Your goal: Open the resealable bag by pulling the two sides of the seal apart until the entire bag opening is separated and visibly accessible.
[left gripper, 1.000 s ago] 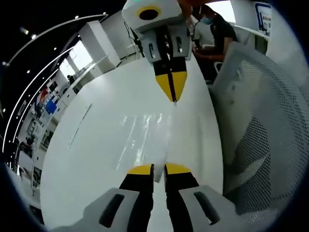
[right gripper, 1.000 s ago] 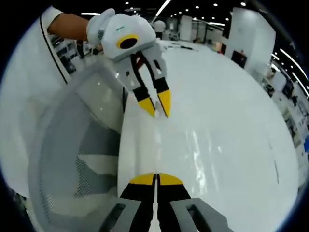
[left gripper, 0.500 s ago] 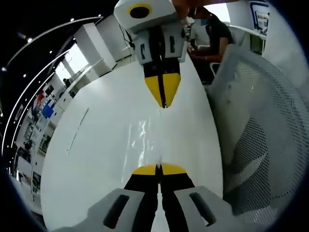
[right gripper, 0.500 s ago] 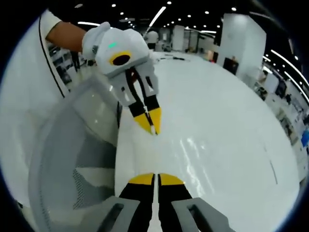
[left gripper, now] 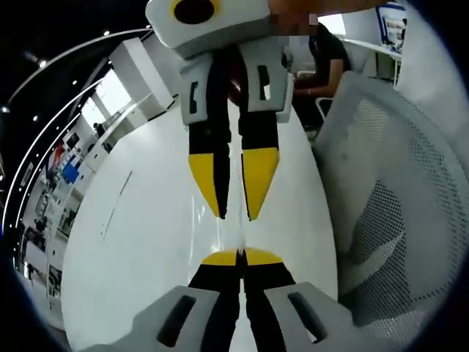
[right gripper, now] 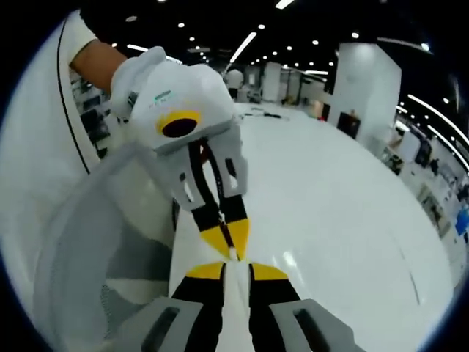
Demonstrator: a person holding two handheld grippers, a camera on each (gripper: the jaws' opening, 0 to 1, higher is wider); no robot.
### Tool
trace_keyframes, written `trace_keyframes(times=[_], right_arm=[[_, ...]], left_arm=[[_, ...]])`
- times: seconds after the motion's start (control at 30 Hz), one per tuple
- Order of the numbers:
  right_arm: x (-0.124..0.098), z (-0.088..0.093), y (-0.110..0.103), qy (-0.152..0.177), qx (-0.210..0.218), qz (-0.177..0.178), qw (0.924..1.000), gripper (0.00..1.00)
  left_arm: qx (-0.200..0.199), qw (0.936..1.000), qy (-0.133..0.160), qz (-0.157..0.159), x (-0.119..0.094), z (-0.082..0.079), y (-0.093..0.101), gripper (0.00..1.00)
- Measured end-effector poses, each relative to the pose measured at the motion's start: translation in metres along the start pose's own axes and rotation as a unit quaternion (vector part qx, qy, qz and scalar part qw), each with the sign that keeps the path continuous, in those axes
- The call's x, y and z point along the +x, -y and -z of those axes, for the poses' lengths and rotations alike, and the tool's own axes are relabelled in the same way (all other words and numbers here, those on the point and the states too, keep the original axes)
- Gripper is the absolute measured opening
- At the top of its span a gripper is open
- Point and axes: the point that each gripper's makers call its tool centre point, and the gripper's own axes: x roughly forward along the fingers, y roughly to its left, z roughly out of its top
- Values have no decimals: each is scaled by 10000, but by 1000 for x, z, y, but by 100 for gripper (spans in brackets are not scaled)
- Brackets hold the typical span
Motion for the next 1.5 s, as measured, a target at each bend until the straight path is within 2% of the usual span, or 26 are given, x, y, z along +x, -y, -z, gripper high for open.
trace_keyframes(times=[0.17,0.33,0.5,0.6,1.0,1.23,1.5], right_arm=[[11,-2,-4,-78,-135,-91,9998,6],[12,-1,-4,-149,-214,-52,9996,0],[11,1,-8,-277,-255,-102,9992,0],[11,5,-8,-387,90,-115,9991,0],[6,20,-4,-510,208,-35,9985,0],[-3,41,-3,-677,333,25,9971,0],[0,38,-6,-656,532,56,9964,0]], left_arm=[[11,10000,43,2,-2,-4,0,0],[46,10000,22,19,-3,-4,1,0],[-39,9999,16,102,-3,-6,5,0],[4,10000,3,52,-1,-6,5,0],[-38,10000,-26,67,2,-3,3,0],[-105,9999,-13,69,2,-1,4,0],[-55,10000,4,50,3,2,3,0]])
